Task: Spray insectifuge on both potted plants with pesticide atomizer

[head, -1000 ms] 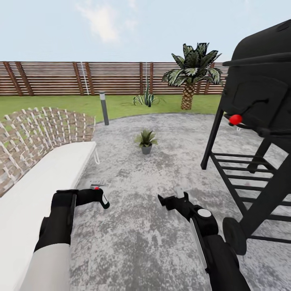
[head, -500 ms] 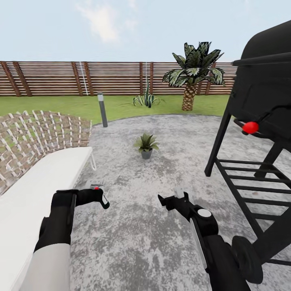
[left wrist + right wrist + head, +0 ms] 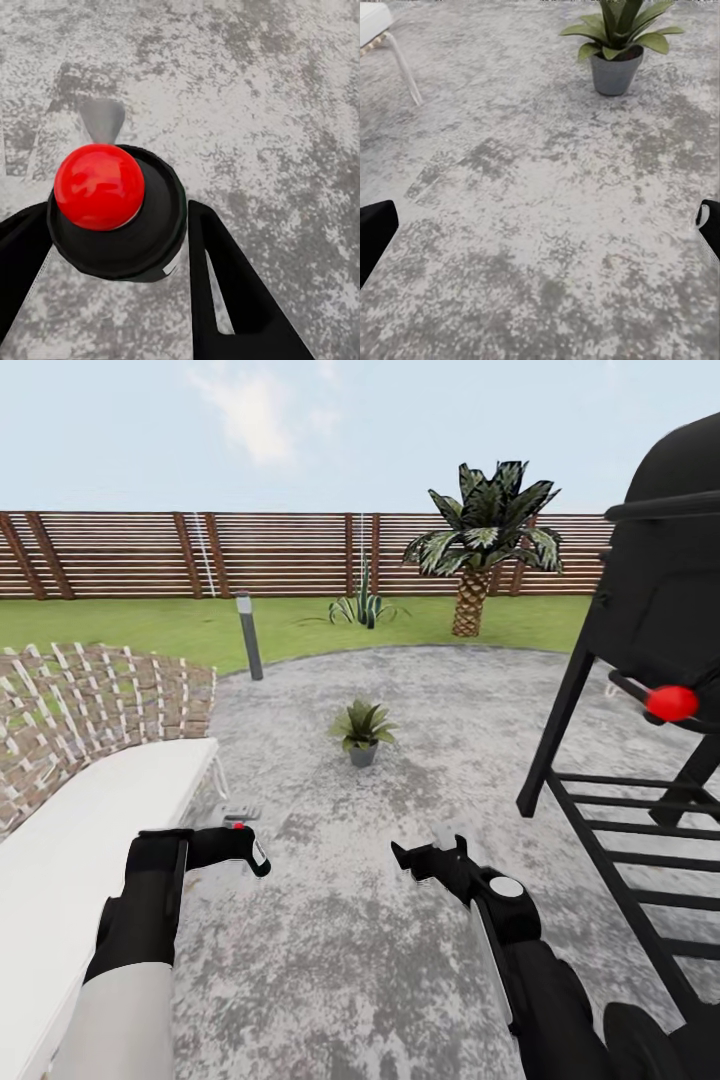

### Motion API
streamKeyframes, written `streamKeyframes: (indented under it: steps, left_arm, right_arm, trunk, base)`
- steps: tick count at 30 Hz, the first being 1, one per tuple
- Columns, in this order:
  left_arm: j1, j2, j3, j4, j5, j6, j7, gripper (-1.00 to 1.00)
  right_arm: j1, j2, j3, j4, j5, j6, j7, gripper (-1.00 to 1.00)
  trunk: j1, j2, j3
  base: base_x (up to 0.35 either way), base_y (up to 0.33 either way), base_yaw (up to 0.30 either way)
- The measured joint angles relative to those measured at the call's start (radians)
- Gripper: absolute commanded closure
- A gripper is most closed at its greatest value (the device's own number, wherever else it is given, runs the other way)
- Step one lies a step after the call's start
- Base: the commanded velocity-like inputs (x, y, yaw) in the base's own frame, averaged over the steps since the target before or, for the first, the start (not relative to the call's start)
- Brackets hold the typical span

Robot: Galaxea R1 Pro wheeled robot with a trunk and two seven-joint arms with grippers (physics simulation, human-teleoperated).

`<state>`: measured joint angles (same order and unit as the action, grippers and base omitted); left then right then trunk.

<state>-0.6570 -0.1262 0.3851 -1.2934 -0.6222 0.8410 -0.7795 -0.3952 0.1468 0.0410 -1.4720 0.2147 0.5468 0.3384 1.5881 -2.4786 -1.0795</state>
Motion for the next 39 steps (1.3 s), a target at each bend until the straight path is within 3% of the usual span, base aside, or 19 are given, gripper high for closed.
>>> streamKeyframes:
  steps: [39]
  left_arm:
    - [0.0, 0.0, -0.001, 0.0, 0.0, 0.0, 0.0, 1.0]
  right_arm:
    - [0.0, 0.0, 0.0, -0.001, 0.0, 0.0, 0.0, -1.0]
  trunk:
    - [0.0, 0.0, 0.0]
  base:
    - [0.332, 0.041, 0.0]
